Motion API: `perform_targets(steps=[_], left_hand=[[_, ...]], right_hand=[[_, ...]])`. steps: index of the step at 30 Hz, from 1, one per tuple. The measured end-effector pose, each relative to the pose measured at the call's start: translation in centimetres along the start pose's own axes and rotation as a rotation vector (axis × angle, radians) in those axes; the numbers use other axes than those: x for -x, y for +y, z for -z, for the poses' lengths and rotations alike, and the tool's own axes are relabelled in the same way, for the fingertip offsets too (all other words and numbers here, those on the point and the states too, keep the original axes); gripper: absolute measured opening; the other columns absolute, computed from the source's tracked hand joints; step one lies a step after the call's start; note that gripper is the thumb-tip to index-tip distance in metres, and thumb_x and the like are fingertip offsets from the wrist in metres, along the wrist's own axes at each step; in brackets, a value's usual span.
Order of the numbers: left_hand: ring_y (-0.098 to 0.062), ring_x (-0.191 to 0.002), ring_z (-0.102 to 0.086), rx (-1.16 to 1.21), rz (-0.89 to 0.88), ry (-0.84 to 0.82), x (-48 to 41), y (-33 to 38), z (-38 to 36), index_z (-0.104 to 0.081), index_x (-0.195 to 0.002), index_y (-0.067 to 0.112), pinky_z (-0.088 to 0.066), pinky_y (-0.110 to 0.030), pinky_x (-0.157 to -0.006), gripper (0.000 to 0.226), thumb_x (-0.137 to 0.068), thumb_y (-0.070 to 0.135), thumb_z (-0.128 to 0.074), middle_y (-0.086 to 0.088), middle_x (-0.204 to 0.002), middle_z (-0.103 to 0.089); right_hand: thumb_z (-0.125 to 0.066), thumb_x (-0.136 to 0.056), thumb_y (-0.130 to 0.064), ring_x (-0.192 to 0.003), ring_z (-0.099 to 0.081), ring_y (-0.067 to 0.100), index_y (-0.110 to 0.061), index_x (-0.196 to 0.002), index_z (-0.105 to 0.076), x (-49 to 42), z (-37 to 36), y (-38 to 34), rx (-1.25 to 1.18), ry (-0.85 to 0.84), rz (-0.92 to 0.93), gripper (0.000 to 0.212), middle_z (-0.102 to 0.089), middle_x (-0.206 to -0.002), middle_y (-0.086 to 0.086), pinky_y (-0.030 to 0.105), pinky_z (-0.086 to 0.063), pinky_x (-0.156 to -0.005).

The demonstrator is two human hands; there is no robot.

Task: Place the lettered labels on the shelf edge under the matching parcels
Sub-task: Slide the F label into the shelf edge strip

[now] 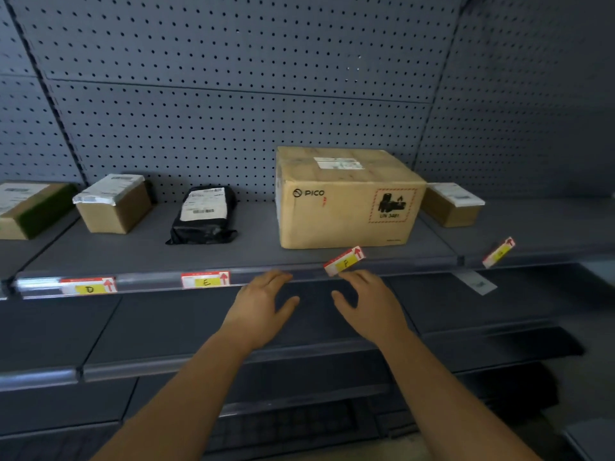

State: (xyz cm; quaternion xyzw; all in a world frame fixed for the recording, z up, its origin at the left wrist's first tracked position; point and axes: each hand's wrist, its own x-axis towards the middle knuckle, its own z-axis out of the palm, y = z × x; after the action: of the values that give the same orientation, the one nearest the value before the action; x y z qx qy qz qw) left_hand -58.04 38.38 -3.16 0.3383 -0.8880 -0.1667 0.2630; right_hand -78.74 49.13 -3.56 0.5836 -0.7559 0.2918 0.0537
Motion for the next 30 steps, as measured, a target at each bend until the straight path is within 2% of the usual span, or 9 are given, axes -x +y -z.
perform_targets(steps=[7,14,16,19,21,25,30], left_hand=[[-0.015,-0.121,-0.044,-0.095,0.002,0.047,-3.3,5.5,-5.9,-0.048,-0.132,0.024,-0.036,-0.042,-0.104,0.048,-0.088,0.044,-0.052,0.005,-0.132,-0.050],[-0.018,-0.125,-0.042,-0.142,0.037,0.074,-4.6,6.9,-7.4,-0.047,-0.132,0.021,-0.034,-0.042,-0.103,0.050,-0.086,0.037,-0.057,0.003,-0.137,-0.046],[-0.018,-0.127,-0.039,-0.157,0.041,0.057,-5.1,6.7,-7.4,-0.045,-0.134,0.021,-0.032,-0.042,-0.104,0.052,-0.087,0.037,-0.057,0.003,-0.139,-0.044],[-0.017,-0.127,-0.038,-0.175,0.042,0.050,-5.8,6.7,-7.6,-0.044,-0.135,0.022,-0.030,-0.040,-0.105,0.051,-0.087,0.037,-0.055,0.004,-0.139,-0.044],[-0.018,-0.126,-0.039,-0.175,0.036,0.066,-6.0,6.8,-7.9,-0.045,-0.134,0.021,-0.030,-0.040,-0.105,0.050,-0.088,0.036,-0.055,0.003,-0.137,-0.045],[-0.020,-0.124,-0.043,-0.197,0.001,0.087,-5.9,6.9,-8.5,-0.049,-0.131,0.018,-0.032,-0.041,-0.104,0.047,-0.087,0.033,-0.057,0.001,-0.134,-0.048],[-0.018,-0.125,-0.041,-0.218,0.002,0.085,-6.0,7.1,-8.5,-0.047,-0.132,0.020,-0.031,-0.039,-0.105,0.047,-0.088,0.034,-0.054,0.002,-0.135,-0.047]], right_hand=[[-0.055,-0.091,-0.043,-0.121,-0.046,0.014,-0.020,-0.136,-0.052,-1.8,3.1,6.9,-0.002,-0.015,0.084,0.050,-0.054,-0.129,-0.003,0.029,-0.044,-0.095],[-0.054,-0.090,-0.040,-0.132,-0.039,0.017,-0.018,-0.137,-0.049,-5.1,2.5,7.0,0.047,-0.044,0.324,0.053,-0.047,-0.141,-0.001,0.039,-0.037,-0.105],[-0.055,-0.089,-0.041,-0.132,-0.039,0.018,-0.018,-0.137,-0.049,-5.4,2.1,7.4,0.075,-0.054,0.318,0.053,-0.048,-0.141,-0.001,0.039,-0.033,-0.107],[-0.054,-0.087,-0.043,-0.121,-0.048,0.015,-0.022,-0.132,-0.054,-5.2,2.0,8.3,0.078,-0.022,0.275,0.050,-0.056,-0.129,-0.006,0.040,-0.036,-0.103],[-0.055,-0.087,-0.043,-0.118,-0.049,0.014,-0.024,-0.130,-0.055,-4.7,1.9,8.9,0.091,-0.022,0.255,0.047,-0.058,-0.125,-0.008,0.041,-0.032,-0.105],[-0.052,-0.088,-0.043,-0.126,-0.043,0.012,-0.024,-0.132,-0.053,-3.8,1.6,9.6,0.123,-0.032,0.272,0.048,-0.053,-0.133,-0.008,0.046,-0.021,-0.112],[-0.055,-0.087,-0.041,-0.117,-0.048,0.013,-0.021,-0.126,-0.057,-3.7,1.1,9.5,0.071,-0.007,0.285,0.045,-0.054,-0.123,-0.008,0.041,-0.036,-0.103]])
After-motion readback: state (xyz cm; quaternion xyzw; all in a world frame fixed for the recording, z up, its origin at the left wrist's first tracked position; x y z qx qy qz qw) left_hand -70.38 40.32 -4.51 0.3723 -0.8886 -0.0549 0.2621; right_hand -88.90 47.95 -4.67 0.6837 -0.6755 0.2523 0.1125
